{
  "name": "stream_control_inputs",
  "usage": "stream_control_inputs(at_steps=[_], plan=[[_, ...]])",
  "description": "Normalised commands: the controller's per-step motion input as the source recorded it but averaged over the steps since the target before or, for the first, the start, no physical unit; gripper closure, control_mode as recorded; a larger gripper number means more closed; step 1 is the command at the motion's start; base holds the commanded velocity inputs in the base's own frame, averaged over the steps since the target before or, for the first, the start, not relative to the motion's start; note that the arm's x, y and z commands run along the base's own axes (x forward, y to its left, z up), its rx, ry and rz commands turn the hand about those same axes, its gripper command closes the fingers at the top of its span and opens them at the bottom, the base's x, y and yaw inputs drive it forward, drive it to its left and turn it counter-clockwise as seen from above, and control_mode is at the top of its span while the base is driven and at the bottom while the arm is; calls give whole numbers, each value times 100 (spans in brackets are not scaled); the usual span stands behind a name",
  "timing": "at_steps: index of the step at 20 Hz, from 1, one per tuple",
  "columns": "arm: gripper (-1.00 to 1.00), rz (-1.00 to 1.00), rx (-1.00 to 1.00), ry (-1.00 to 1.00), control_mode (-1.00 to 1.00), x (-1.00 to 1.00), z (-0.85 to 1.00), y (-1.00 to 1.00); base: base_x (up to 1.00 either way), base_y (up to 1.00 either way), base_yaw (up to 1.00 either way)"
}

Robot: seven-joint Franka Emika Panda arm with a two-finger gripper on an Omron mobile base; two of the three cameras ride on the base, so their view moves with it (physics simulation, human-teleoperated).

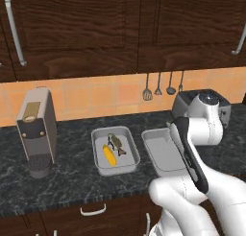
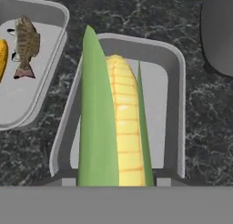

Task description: Place one corn and one fish in each tupperware on the nearby counter, to pack two identical lunches.

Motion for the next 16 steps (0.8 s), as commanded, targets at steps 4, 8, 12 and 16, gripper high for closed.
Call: stream_control_inputs(at_steps=[4,8,12,16], plan=[[100,4,0,9,-100,30,-57,-11,0,0,0],[100,2,0,10,-100,32,-47,-10,0,0,0],[100,0,0,5,-100,45,-43,0,0,0,0],[100,0,0,12,-100,56,-43,0,0,0,0]])
